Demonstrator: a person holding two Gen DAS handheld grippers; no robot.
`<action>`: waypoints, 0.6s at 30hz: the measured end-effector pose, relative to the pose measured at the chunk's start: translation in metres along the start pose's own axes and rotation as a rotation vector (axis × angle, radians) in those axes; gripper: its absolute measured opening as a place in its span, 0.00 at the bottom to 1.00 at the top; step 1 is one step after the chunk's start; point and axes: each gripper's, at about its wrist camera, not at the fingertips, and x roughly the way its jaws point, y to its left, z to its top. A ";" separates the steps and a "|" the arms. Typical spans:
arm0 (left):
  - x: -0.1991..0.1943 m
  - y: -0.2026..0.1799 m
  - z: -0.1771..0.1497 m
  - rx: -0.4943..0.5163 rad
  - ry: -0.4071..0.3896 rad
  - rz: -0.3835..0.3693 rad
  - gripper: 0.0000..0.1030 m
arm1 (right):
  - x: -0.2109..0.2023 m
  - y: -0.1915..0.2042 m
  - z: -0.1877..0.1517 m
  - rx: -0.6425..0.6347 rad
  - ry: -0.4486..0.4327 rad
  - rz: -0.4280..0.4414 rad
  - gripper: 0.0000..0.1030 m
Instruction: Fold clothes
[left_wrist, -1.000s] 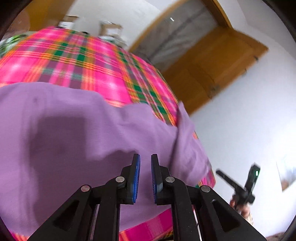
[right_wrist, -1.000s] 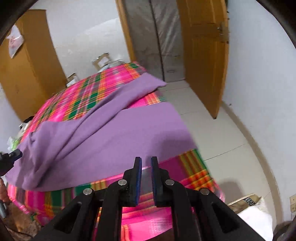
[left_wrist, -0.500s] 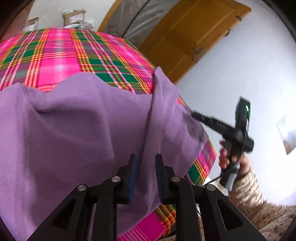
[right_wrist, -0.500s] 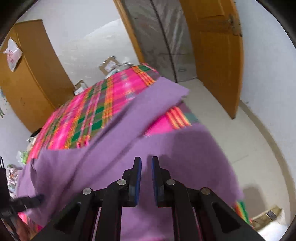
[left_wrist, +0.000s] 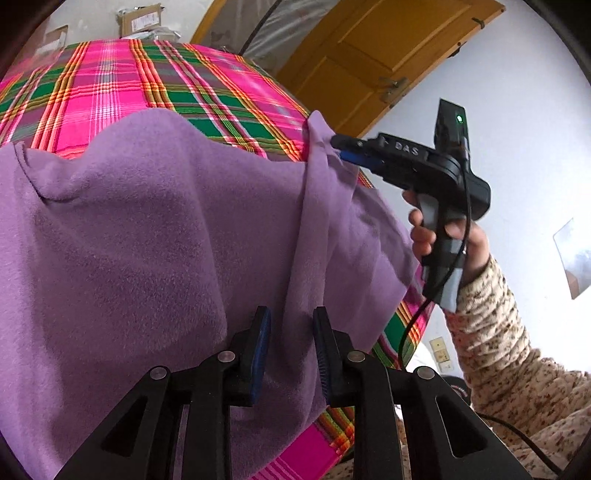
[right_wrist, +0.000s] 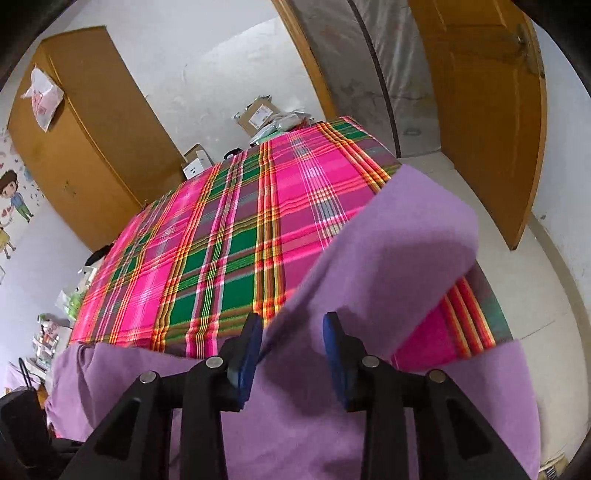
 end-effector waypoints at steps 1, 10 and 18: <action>0.000 0.000 0.000 0.003 0.000 0.001 0.23 | 0.003 0.001 0.003 -0.002 0.005 -0.002 0.34; -0.003 -0.007 -0.006 0.038 -0.001 0.027 0.23 | 0.033 -0.008 0.014 0.071 0.068 -0.014 0.07; 0.001 -0.027 -0.011 0.131 0.000 0.112 0.23 | -0.009 -0.024 0.004 0.096 -0.034 -0.013 0.03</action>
